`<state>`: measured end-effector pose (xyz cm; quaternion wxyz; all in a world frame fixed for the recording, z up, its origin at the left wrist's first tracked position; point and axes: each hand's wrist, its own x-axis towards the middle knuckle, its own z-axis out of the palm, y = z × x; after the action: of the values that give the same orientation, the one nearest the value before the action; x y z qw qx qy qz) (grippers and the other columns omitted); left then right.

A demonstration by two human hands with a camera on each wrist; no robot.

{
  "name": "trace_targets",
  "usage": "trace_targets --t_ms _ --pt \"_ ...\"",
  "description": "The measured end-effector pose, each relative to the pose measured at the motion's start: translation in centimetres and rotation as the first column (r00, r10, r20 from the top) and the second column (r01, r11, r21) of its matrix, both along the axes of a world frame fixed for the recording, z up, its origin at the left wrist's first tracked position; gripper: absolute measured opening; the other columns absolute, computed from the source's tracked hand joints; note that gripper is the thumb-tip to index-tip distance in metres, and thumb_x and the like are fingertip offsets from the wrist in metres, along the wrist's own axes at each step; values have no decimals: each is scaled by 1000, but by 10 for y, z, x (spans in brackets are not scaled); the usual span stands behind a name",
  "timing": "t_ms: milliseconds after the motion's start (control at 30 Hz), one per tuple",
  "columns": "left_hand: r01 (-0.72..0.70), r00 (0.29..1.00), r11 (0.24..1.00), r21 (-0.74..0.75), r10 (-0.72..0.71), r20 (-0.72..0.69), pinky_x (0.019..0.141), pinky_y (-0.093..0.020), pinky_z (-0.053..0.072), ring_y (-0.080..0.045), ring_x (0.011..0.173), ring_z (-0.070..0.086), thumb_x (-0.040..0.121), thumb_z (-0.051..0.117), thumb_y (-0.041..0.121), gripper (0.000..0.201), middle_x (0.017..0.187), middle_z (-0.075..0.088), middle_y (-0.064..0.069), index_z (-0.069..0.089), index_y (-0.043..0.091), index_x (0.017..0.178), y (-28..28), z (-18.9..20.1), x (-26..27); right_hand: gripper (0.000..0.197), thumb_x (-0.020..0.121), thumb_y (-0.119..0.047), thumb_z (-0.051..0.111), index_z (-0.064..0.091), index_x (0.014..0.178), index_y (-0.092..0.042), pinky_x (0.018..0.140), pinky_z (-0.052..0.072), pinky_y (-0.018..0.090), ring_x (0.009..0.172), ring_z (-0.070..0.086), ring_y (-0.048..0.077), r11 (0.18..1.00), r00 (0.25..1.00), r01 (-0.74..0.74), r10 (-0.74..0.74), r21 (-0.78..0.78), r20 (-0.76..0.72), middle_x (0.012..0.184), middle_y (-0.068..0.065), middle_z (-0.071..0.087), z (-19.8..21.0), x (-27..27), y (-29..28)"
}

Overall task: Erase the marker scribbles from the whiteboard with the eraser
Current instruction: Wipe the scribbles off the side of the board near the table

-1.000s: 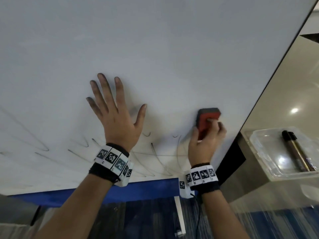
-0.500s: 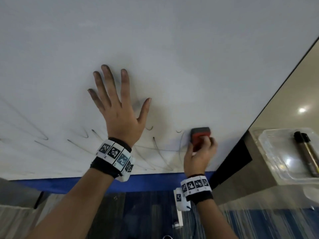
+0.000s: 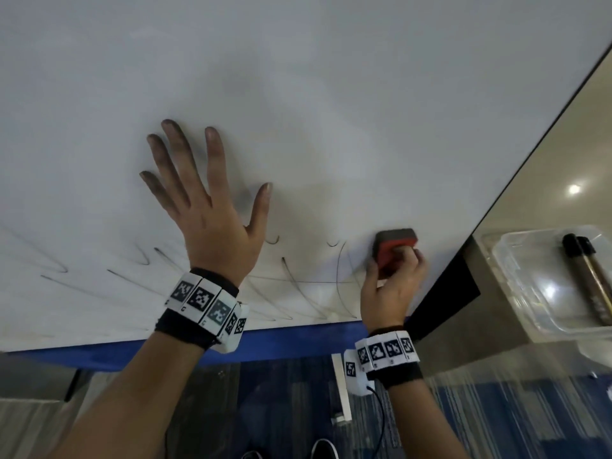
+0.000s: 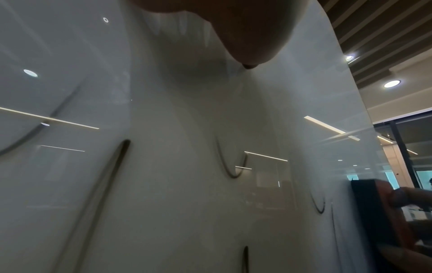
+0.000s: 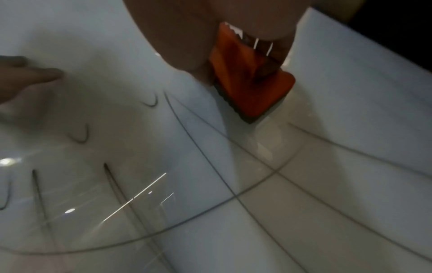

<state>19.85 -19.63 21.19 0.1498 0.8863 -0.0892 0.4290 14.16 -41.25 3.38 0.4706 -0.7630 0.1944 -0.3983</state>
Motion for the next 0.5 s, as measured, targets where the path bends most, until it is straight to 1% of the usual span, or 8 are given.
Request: trace_targets --t_ms 67,167,267,300,367,433,467,500 --pt "-6 1000 1000 11 6 11 120 -71 12 -59 147 16 99 59 50 80 157 20 -42 28 2 154 1 -4 2 49 87 -6 73 46 127 -2 95 45 39 113 48 36 1000 1000 -16 16 -13 -2 128 23 43 -12 1 -7" --pt "-7 1000 1000 22 7 24 119 -71 11 -61 146 17 99 59 48 79 155 21 -44 29 -1 153 0 -9 6 55 88 -12 70 40 133 -5 95 52 43 110 52 37 970 997 81 -77 231 -30 126 20 46 -57 1 -34" --pt "-7 1000 1000 12 7 25 119 -71 11 -62 145 17 99 58 47 78 154 22 -45 31 -3 152 -2 -14 7 67 91 4 67 28 144 6 96 43 17 122 51 36 831 977 194 -115 522 -180 139 29 44 -107 -4 -45" --pt "-9 1000 1000 9 9 22 120 -71 11 -62 145 17 100 57 47 77 153 22 -45 31 -3 152 -3 -15 7 66 90 7 66 27 144 9 100 39 18 127 50 37 774 964 231 -101 589 -244 142 30 43 -117 -5 -47" --pt "-13 1000 1000 3 12 25 120 -70 11 -63 144 19 100 56 48 77 153 23 -46 32 -3 152 -3 -17 6 64 88 7 69 34 142 9 111 39 33 132 50 40 679 939 285 -55 676 -341 145 26 45 -143 -4 -53" --pt "-17 999 1000 10 17 31 119 -70 11 -64 144 20 100 56 49 77 152 24 -46 32 -3 152 -3 -18 4 65 85 2 73 40 141 6 115 40 47 130 52 37 677 938 274 -31 683 -345 144 19 49 -148 -2 -58" --pt "-16 999 1000 12 16 29 119 -70 11 -64 144 20 100 56 49 77 152 24 -46 32 -3 152 -3 -19 3 67 85 2 73 38 142 4 115 41 43 127 52 31 688 941 274 -48 672 -335 141 12 48 -135 -2 -56" --pt "-14 1000 1000 12 14 23 119 -70 11 -64 144 20 100 56 48 77 152 23 -46 32 -3 152 -3 -19 3 68 87 3 71 34 144 3 111 42 32 122 51 25 710 952 265 -84 652 -295 137 7 44 -120 -1 -52"
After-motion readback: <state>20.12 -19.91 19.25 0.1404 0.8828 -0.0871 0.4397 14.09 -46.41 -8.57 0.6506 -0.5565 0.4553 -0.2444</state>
